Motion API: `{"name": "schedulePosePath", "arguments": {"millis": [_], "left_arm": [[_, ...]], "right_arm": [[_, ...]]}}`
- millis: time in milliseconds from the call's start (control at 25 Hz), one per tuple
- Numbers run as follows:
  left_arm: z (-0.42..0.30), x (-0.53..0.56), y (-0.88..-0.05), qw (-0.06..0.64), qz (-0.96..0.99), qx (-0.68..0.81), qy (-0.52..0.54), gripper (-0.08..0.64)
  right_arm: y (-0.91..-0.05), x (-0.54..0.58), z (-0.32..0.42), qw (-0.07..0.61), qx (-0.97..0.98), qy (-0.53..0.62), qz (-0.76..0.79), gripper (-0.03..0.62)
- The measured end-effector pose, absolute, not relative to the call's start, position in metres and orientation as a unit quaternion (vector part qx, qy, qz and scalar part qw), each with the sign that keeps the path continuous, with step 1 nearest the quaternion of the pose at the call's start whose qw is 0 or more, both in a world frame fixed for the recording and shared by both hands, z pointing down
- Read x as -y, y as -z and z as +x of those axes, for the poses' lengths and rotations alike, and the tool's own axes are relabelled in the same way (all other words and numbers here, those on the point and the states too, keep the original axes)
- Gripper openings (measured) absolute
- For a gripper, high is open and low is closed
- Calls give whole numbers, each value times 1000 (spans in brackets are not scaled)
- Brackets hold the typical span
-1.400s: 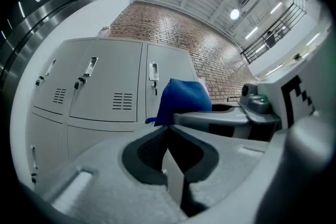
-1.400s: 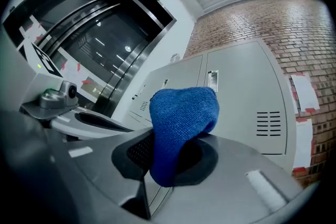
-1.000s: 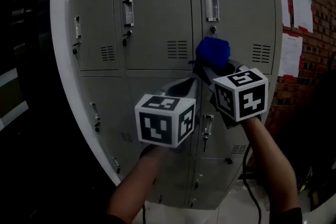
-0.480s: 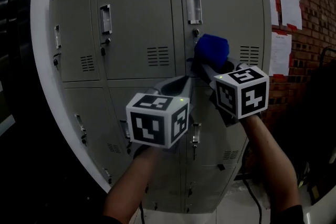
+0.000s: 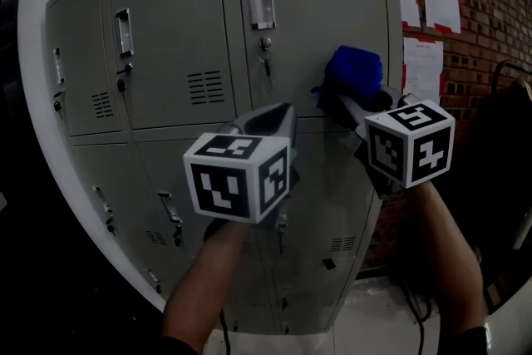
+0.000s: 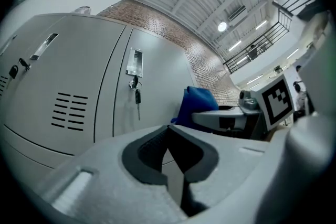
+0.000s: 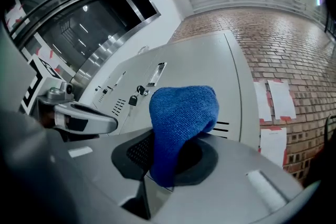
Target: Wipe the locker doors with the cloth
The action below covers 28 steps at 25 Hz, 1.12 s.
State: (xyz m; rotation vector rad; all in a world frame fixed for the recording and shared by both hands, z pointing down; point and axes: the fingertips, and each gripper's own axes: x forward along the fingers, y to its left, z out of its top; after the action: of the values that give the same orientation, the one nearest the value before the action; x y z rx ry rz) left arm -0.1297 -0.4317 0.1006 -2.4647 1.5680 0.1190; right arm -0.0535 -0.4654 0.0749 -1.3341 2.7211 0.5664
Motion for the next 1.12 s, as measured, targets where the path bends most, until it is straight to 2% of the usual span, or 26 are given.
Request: {"name": "schedulePosePath", "arguments": {"millis": [360,600,800,1120], "left_arm": [[-123,442,-96,110,-837,-535,-35,3],[-123,440,-91,114,-835,-537,-34,5],[-140,439,-72,117,-829,-546,-30,3],[-195,426,-41,116,-803,-584,-35,5]], "right_arm": [[-77,480,10,25,-863,-174,-473,67],[-72,472,12,26,-868,-173,-465,67],[-26,412,-52,55,-908,-192,-368,67],[24,398,-159,24,-939,-201,-278,67]]}}
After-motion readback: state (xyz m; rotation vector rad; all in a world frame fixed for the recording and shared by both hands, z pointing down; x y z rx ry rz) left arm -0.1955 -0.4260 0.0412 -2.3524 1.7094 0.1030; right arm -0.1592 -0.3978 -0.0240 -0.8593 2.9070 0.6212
